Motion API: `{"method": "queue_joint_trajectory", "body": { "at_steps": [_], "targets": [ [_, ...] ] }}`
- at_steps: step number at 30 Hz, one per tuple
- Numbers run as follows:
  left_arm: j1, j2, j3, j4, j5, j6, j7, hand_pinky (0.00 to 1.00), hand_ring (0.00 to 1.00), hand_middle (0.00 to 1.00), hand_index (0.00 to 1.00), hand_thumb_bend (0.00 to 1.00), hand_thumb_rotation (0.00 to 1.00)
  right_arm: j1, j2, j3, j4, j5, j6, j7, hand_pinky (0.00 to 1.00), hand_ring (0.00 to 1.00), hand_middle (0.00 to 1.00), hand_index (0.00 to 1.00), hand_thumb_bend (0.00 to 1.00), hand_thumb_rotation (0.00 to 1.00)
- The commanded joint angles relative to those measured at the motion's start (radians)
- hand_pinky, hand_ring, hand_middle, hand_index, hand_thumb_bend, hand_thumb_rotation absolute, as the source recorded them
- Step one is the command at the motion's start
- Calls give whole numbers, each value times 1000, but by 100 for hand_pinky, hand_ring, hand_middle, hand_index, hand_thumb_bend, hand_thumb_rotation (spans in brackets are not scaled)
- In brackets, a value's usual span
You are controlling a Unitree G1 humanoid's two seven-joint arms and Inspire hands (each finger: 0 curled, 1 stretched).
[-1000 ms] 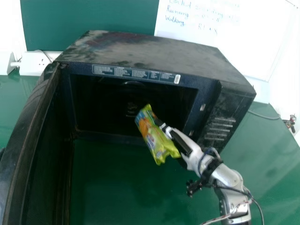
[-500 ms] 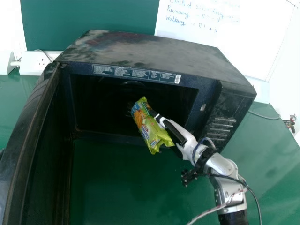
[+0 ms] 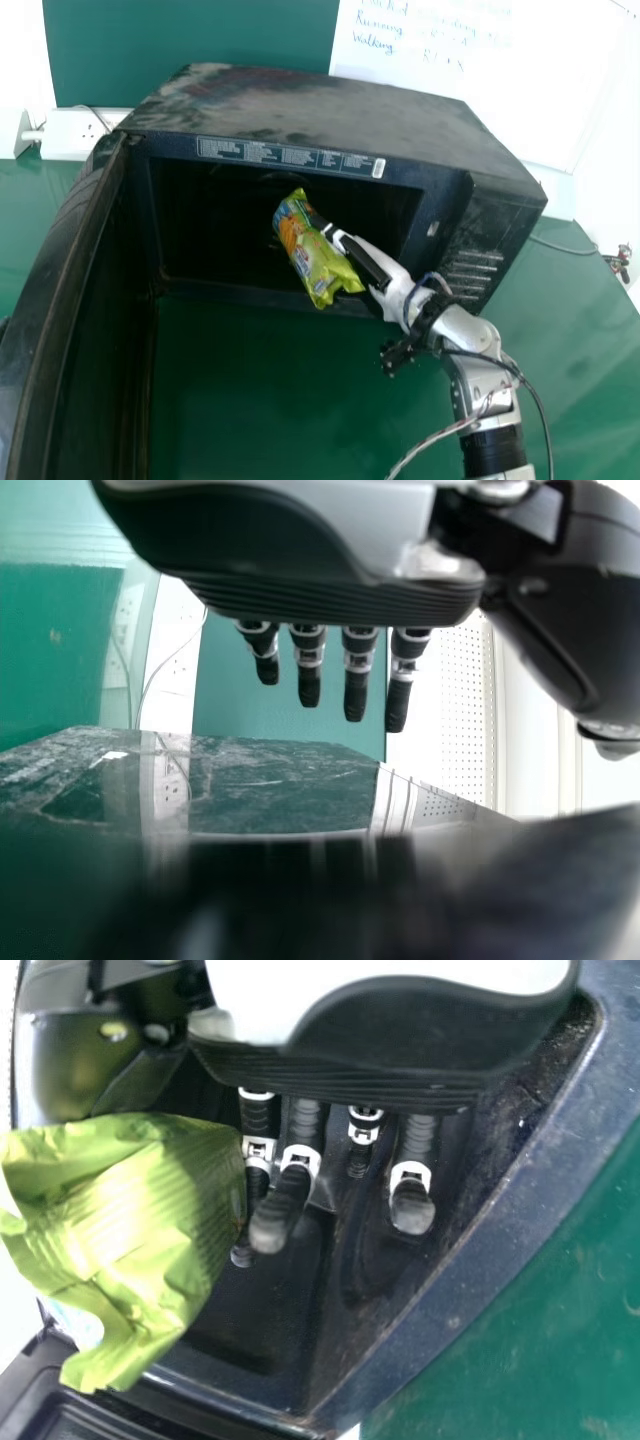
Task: Put biscuit inside oven
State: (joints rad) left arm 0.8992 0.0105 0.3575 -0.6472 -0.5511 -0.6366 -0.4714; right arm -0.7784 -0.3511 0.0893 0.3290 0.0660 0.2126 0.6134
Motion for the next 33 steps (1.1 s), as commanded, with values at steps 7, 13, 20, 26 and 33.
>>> {"method": "queue_joint_trajectory", "body": {
  "at_steps": [7, 13, 20, 26, 33],
  "targets": [
    [6, -3, -8, 16, 19, -21, 1, 97, 89, 92, 87, 77, 96, -120, 41, 8, 176, -44, -81, -29, 9, 5, 15, 48, 50, 4],
    [25, 5, -22, 11, -2, -15, -8, 92, 88, 89, 86, 81, 96, -186, 57, 12, 318, -73, -165, -40, 9, 5, 14, 48, 50, 4],
    [18, 3, -15, 26, 1, -31, -15, 92, 88, 89, 86, 84, 93, -235, 82, 4, 437, -84, -219, -57, 9, 5, 15, 48, 50, 4],
    [16, 1, -20, 26, 6, -35, -9, 93, 91, 90, 86, 85, 92, -288, 99, 5, 555, -101, -266, -71, 9, 5, 14, 48, 50, 4],
    [10, 3, -17, 40, 10, -54, -18, 96, 91, 91, 87, 83, 91, -358, 113, -6, 692, -117, -299, -96, 9, 5, 14, 48, 50, 4]
  ]
}}
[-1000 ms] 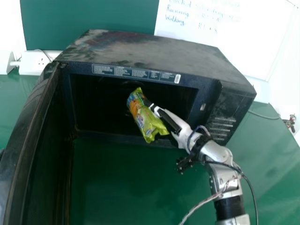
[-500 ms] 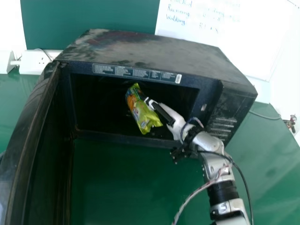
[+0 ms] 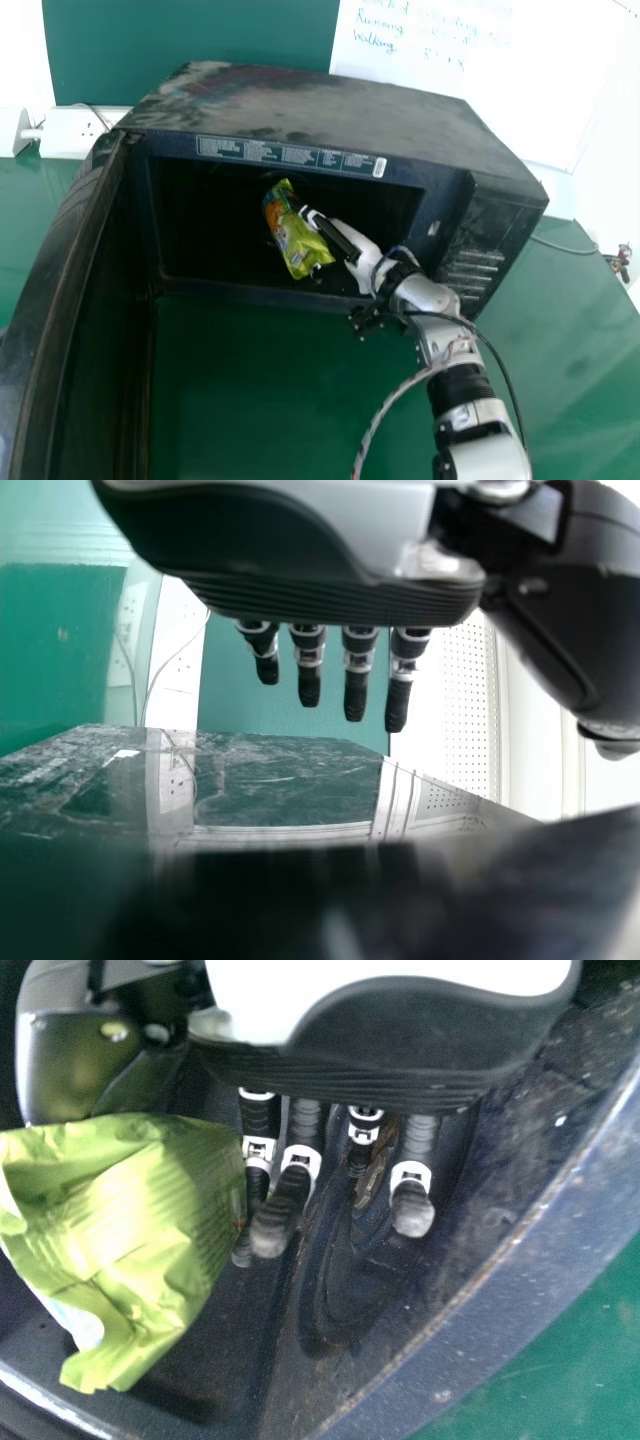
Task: Put biscuit inside oven
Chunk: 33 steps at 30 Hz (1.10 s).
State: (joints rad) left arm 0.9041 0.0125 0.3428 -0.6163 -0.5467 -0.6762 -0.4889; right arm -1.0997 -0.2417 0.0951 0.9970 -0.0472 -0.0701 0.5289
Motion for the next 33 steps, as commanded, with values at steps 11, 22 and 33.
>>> {"method": "queue_joint_trajectory", "body": {
  "at_steps": [11, 22, 33],
  "targets": [
    [19, 0, -12, 8, 21, -19, 8, 94, 91, 92, 89, 87, 92, -134, 9, -11, 167, -52, -57, -62, 10, 5, 15, 48, 50, 4],
    [24, 11, -20, 22, 2, -38, -19, 97, 91, 92, 89, 87, 90, -182, 11, -17, 224, -85, -61, -98, 10, 5, 15, 48, 50, 4],
    [24, 10, -33, 32, -1, -60, -36, 96, 95, 94, 88, 81, 86, -214, 19, -12, 261, -107, -55, -138, 9, 4, 13, 48, 50, 4]
  ]
}}
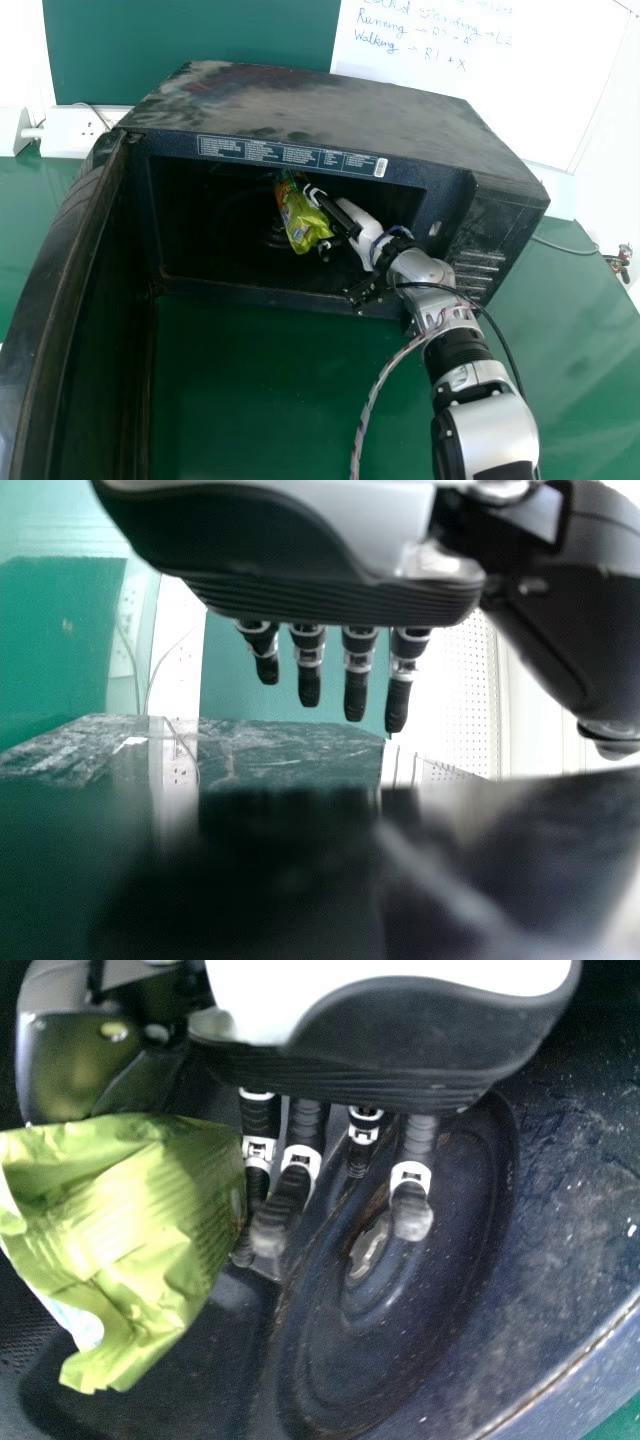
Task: Put biscuit inside oven
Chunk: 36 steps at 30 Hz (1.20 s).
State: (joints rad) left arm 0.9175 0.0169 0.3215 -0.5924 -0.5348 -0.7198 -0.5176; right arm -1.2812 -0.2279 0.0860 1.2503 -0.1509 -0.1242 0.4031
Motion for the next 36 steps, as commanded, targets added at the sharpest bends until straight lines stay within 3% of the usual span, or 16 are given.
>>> {"method": "queue_joint_trajectory", "body": {
  "at_steps": [1, 7, 15, 23, 28, 32, 36],
  "targets": [
    [10, 4, -11, 10, -10, -21, -7, 96, 95, 94, 88, 81, 86, -33, 6, -4, 9, -6, -2, -13, 9, 4, 13, 48, 50, 4],
    [20, 5, -20, 5, -16, -19, -6, 94, 96, 94, 87, 82, 85, -30, 4, 3, 18, -28, -34, -23, 9, 4, 14, 48, 50, 4],
    [44, 2, -33, -17, -9, -1, 14, 100, 98, 93, 85, 84, 83, -14, 4, 51, 23, -109, -111, -113, 9, 3, 13, 48, 50, 4],
    [65, -8, -39, -29, 14, -3, 43, 97, 94, 91, 83, 86, 82, -12, -3, 79, 25, -162, -152, -156, 14, 13, 25, 48, 50, 4],
    [66, -8, -45, -17, 4, -12, 40, 83, 86, 87, 84, 79, 80, -9, -7, 110, 27, -206, -155, -192, 15, 13, 25, 48, 50, 4],
    [69, -10, -46, -17, 8, -20, 37, 63, 75, 81, 84, 84, 82, -13, -4, 165, 21, -275, -120, -265, 13, 12, 24, 48, 50, 4],
    [59, -3, -42, -1, 8, -41, 22, 62, 76, 81, 84, 82, 82, -14, -9, 213, 20, -330, -134, -308, 11, 9, 21, 48, 50, 4]
  ]
}}
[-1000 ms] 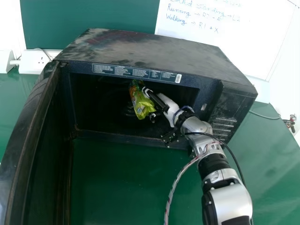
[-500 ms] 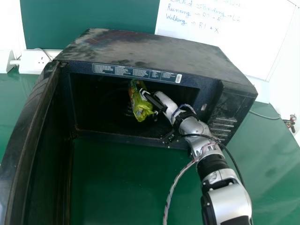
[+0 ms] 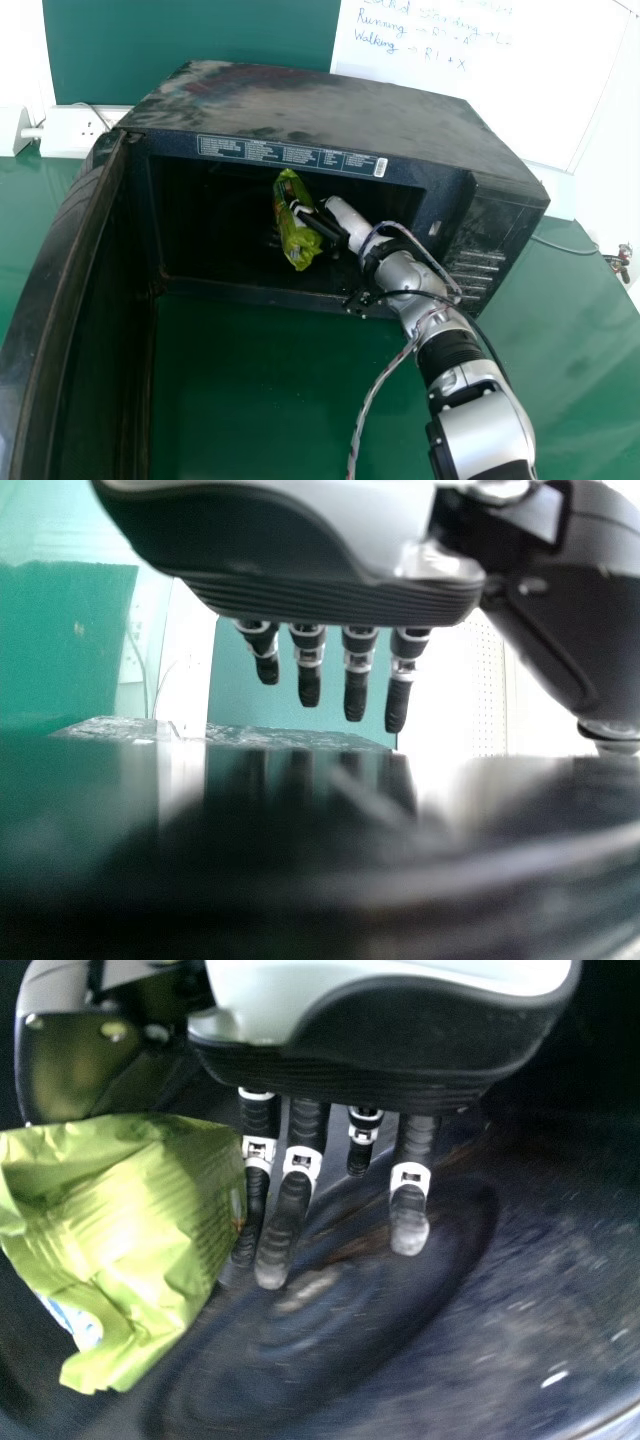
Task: Put biscuit inside oven
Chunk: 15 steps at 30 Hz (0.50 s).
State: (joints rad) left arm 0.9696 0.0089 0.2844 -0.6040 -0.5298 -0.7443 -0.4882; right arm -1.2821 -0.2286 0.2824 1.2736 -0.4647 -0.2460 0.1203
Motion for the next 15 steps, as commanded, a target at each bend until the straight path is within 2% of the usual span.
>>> {"method": "queue_joint_trajectory", "body": {
  "at_steps": [1, 11, 15],
  "targets": [
    [9, 7, -6, 11, 1, -16, -9, 64, 76, 81, 84, 82, 84, -15, -9, 33, -4, -35, -8, -39, 10, 9, 21, 48, 50, 4],
    [15, -7, 0, 11, 24, -30, 5, 74, 78, 82, 82, 82, 85, -20, -11, 98, 3, -115, -1, -118, 13, 11, 22, 48, 50, 4],
    [-10, -25, 29, 36, 75, -70, 27, 76, 79, 82, 82, 80, 84, -17, -12, 100, 4, -119, -5, -130, 20, 19, 33, 48, 50, 4]
  ]
}}
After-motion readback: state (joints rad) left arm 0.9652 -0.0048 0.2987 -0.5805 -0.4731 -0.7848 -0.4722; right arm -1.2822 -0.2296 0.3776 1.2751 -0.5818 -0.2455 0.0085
